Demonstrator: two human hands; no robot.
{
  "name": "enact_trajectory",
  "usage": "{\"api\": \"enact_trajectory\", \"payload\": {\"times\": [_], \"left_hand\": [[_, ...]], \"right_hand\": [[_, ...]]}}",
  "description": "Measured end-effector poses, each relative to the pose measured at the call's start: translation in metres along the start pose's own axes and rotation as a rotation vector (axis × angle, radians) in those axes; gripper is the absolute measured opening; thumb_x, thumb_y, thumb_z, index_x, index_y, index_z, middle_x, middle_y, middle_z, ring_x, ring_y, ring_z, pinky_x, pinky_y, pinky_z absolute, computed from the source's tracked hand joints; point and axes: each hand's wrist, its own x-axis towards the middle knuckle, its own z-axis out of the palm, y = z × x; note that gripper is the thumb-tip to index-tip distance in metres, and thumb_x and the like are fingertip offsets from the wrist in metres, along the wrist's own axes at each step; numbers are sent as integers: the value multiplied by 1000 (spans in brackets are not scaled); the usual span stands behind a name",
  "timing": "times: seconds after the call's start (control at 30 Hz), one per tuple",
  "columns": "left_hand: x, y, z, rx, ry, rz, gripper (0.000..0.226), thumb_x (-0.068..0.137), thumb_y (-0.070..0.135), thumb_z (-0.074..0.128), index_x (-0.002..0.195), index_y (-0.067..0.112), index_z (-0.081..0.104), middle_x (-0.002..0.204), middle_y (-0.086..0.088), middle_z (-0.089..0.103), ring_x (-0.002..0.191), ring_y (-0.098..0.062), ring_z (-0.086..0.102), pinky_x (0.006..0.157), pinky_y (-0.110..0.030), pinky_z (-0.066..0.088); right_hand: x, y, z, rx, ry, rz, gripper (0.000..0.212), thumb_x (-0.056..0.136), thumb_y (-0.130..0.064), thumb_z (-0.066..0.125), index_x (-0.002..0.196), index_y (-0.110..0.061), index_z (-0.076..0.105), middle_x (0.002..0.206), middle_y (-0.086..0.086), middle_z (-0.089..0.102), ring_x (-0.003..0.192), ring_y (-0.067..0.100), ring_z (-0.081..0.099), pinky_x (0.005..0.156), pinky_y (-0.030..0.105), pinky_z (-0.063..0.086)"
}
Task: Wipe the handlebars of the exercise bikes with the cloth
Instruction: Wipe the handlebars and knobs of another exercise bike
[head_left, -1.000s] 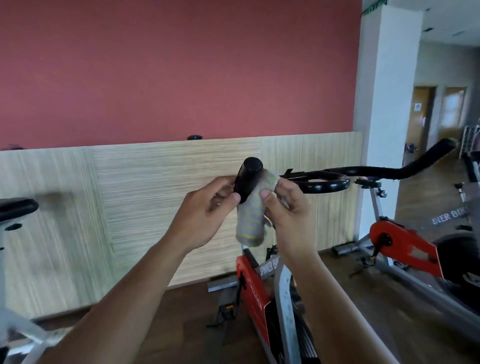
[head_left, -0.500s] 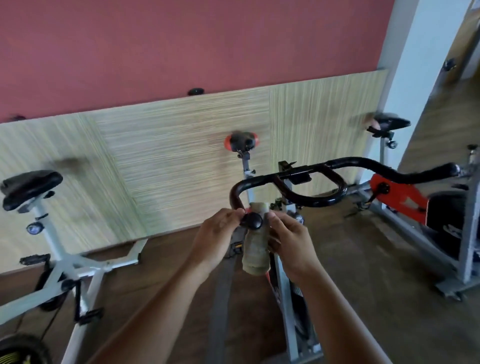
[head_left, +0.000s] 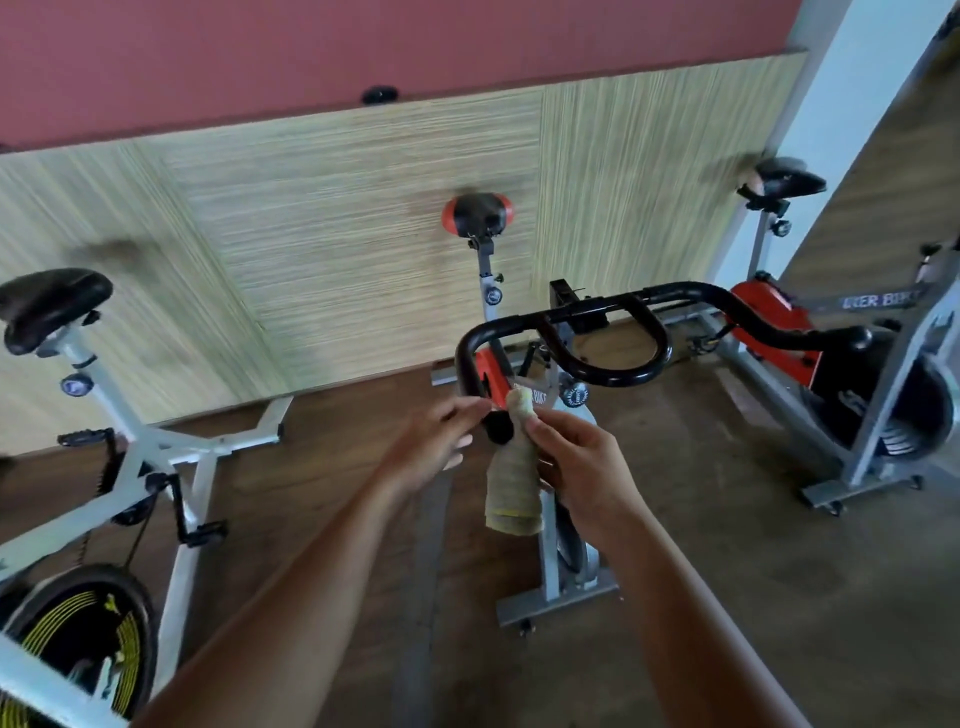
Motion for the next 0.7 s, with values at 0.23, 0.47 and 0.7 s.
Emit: {"api": "enact_trajectory", "payload": {"times": [0.23, 0.47, 0.7], "left_hand": [[5, 0, -6, 11, -43, 40, 22, 92, 48, 60, 107, 35, 67, 112, 5, 69, 103, -9, 64, 93, -31, 54], [14, -6, -6, -56, -32, 30, 34, 77, 53, 66, 101, 29, 71, 91, -5, 72, 88, -16, 67, 84, -34, 56], [23, -2, -5, -157, 114, -69, 27, 89, 24, 68, 115, 14, 65, 113, -7, 71, 99, -16, 71, 81, -29, 60]], "right_hand": [[7, -2, 2, -55, 39, 34, 19, 97, -14, 62, 110, -7, 74, 102, 18, 75, 94, 30, 71, 83, 43, 58], [27, 7, 1, 4, 14, 85, 23, 98, -17, 59, 111, -3, 73, 104, 23, 73, 92, 34, 71, 80, 44, 59], [58, 1, -13, -69, -145, 177, 20, 97, -21, 61, 103, -8, 75, 92, 17, 75, 81, 27, 72, 66, 36, 57]]}}
